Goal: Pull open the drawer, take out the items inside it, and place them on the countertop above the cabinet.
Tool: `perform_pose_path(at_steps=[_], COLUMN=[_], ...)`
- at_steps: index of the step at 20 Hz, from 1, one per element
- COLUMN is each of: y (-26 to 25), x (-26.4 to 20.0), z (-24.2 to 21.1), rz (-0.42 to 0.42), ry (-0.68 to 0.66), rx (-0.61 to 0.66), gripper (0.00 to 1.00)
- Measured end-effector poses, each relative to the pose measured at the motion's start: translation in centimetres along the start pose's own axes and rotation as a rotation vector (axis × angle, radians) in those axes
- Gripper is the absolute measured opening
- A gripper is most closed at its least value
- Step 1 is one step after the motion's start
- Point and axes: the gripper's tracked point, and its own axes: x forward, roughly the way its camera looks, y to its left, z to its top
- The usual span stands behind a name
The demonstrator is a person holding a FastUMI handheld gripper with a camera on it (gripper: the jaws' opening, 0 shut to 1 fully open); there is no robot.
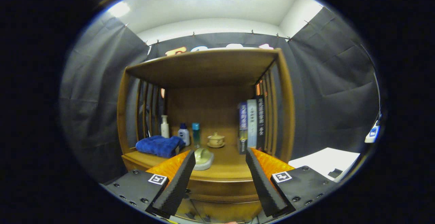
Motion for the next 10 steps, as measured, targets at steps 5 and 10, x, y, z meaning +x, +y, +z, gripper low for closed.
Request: perform_pose_path(at_steps=[5,10], y=[-15.5,-27.9], x=[1.2,6.6], z=[2.2,-3.9], rz=[-0.117,-0.229], ry=[-0.022,0.08], rx=[-0.04,-0.094], gripper=[0.98,0.98])
